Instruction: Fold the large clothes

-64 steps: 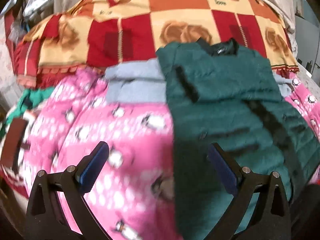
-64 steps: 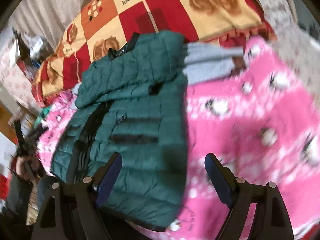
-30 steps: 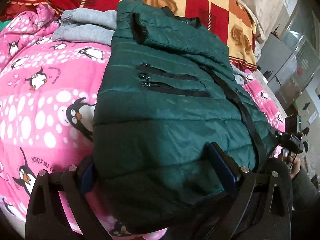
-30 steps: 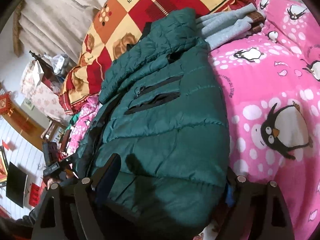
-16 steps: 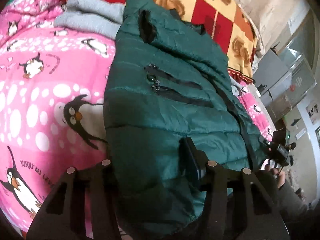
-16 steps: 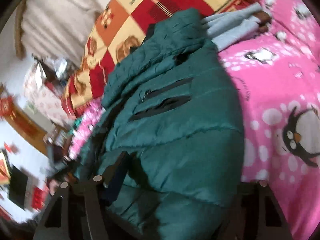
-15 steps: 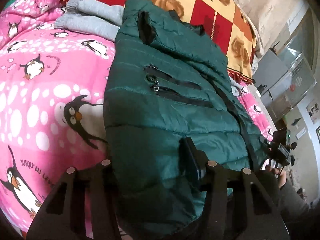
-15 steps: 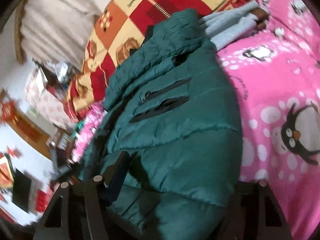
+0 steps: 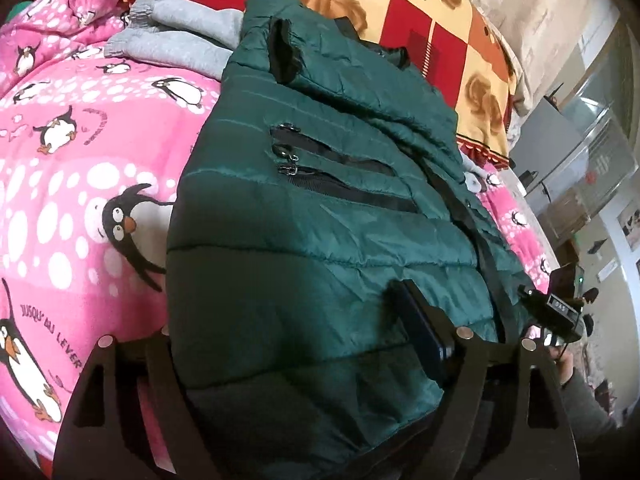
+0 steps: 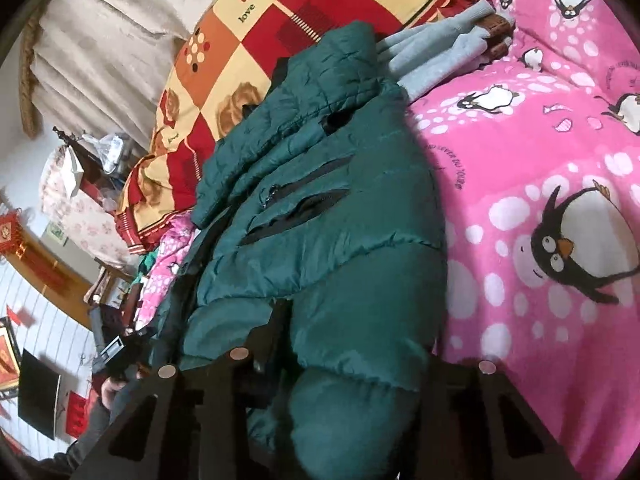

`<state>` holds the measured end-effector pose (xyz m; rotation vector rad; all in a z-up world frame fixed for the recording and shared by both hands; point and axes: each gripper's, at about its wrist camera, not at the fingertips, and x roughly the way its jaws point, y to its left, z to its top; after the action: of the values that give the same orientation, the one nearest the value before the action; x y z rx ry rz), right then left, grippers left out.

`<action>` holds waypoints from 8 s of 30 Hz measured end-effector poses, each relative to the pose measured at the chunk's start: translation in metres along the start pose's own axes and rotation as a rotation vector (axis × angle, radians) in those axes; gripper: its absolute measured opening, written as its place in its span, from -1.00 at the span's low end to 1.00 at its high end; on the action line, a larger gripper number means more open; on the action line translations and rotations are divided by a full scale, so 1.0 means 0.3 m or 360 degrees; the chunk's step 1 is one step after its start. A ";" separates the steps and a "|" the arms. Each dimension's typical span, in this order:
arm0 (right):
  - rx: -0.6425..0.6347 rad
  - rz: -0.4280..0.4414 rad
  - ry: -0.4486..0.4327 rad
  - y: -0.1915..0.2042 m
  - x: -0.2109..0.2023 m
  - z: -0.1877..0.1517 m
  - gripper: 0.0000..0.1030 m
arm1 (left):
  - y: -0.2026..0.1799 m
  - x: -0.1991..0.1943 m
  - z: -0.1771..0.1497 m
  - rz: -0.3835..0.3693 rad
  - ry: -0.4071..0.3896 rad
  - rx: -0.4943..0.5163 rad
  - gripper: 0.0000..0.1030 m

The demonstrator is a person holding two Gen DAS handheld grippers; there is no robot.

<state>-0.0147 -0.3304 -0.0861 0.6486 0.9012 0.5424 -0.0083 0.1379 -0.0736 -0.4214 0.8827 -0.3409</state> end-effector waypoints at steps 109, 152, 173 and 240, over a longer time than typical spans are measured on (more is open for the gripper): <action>-0.0520 -0.0125 -0.0339 0.643 -0.666 -0.207 -0.67 | -0.273 -0.755 -0.257 0.0385 -0.0447 0.0031 -0.76; -0.0343 -0.0082 -0.0634 0.619 -0.571 0.106 -0.67 | -0.361 -0.696 0.087 0.0386 -0.0799 0.0014 -0.76; -0.0249 -0.0327 -0.0481 0.412 -0.031 0.477 -0.67 | -0.103 -0.098 0.440 0.0614 -0.0533 -0.0103 -0.76; -0.0252 -0.0729 0.0314 0.159 0.581 0.689 1.00 | -0.079 0.427 0.646 0.0921 0.0049 0.0242 0.64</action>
<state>0.2416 -0.2388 -0.0507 0.2320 1.1395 0.2629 0.2196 0.1006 -0.0384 -0.0094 0.9597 0.1194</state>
